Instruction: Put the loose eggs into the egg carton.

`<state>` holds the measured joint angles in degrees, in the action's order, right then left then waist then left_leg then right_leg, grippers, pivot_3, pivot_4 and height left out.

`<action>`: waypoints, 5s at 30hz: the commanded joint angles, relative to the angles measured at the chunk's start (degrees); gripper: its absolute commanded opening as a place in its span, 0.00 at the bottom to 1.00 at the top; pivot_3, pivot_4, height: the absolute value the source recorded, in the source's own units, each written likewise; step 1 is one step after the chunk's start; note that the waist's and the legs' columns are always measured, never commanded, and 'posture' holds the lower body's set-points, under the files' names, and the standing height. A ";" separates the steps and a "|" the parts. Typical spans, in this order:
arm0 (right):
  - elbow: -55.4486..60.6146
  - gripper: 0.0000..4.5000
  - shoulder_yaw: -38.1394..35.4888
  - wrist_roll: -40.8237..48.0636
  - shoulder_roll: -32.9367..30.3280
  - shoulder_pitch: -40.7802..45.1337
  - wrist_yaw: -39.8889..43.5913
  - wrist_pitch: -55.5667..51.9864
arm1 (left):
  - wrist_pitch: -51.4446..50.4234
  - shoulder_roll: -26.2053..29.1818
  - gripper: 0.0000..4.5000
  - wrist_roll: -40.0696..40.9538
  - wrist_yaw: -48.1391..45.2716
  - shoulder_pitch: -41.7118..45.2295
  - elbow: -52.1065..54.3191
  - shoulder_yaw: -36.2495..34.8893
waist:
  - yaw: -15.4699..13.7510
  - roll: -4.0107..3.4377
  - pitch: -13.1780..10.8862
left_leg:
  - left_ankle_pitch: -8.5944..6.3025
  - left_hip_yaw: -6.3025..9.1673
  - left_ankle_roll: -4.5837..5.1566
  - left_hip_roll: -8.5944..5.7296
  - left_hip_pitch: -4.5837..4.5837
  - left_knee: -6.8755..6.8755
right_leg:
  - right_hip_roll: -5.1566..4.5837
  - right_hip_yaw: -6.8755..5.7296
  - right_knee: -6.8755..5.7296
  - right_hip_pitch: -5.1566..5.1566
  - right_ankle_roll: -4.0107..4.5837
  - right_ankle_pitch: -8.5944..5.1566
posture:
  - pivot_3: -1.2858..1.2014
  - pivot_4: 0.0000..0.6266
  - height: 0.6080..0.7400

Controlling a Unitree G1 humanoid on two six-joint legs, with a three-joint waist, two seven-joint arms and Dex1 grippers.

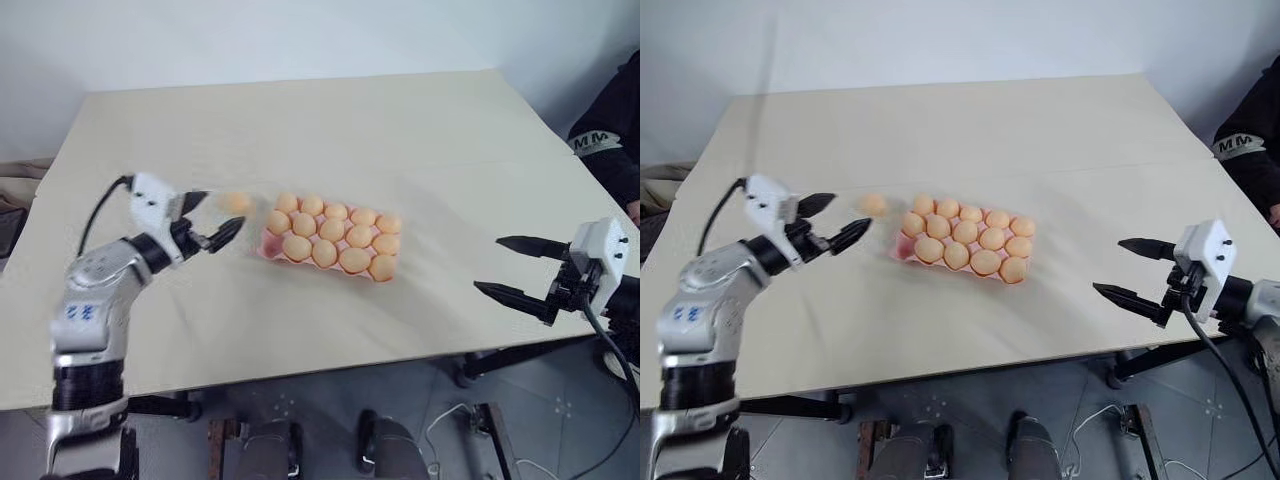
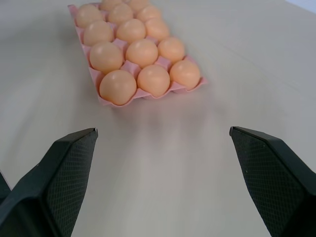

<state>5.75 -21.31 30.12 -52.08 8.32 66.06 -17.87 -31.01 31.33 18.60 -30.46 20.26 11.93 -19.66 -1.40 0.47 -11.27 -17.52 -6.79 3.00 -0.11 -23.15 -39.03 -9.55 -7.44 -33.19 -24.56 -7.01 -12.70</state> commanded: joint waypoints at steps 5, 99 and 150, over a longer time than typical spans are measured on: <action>-3.92 1.00 2.52 -1.15 -1.85 5.23 3.07 1.94 | -1.54 -5.04 1.00 1.51 10.28 -12.95 13.96 -9.42 | -0.04 0.01 0.00 | -0.02 0.03 -0.01 0.01 0.00 0.00 | -0.13 0.02 0.22 0.01 0.01 0.01 | 0.52 0.24 1.00; 2.75 1.00 2.88 -0.76 -0.72 2.27 -2.98 -0.92 | 13.23 1.50 0.53 -6.80 -32.85 30.36 -43.58 15.51 | 0.64 0.04 -0.03 | 0.02 -0.64 0.39 0.13 -0.02 -0.03 | 0.10 -0.40 0.17 -0.17 0.05 0.28 | 0.52 0.24 1.00; -4.50 1.00 2.82 -1.36 -3.40 5.29 5.02 2.81 | 6.62 25.46 1.00 6.59 -41.20 3.28 -21.27 -1.05 | 1.54 0.00 -0.04 | -0.10 -0.62 0.09 0.18 0.04 -0.08 | -0.05 -0.26 0.06 -0.24 0.14 0.33 | 0.52 0.24 1.00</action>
<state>0.76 -18.03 28.34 -54.65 12.77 70.58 -15.90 -25.82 55.13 23.65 -69.66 24.40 -11.35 -18.18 0.14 0.47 -11.32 -17.62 -7.41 3.09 0.09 -23.10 -39.11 -9.66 -7.68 -33.11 -24.81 -6.87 -12.37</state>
